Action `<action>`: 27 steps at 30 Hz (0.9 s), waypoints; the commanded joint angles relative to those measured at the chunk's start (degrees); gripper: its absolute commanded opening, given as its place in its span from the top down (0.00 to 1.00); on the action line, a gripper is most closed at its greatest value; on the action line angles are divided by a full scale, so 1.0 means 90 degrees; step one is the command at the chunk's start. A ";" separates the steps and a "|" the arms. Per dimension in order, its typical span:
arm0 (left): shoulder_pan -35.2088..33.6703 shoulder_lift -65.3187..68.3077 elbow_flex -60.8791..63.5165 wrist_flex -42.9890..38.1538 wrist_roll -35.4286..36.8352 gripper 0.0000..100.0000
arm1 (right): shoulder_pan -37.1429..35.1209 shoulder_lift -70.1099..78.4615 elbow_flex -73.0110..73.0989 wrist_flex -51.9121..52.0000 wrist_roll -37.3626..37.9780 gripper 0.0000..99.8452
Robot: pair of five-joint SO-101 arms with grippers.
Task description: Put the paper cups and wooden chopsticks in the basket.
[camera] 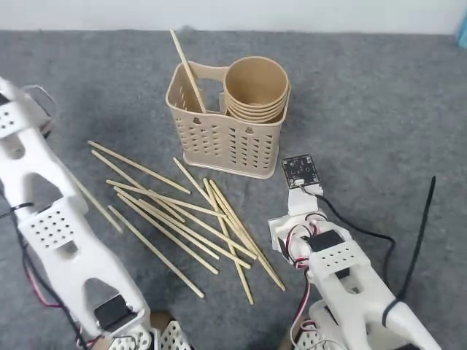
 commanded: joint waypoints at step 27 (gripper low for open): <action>0.3272 -0.8244 0.3873 -0.3614 -0.1680 0.99 | 0.0308 -0.0171 -0.0068 -0.0161 -0.0059 0.98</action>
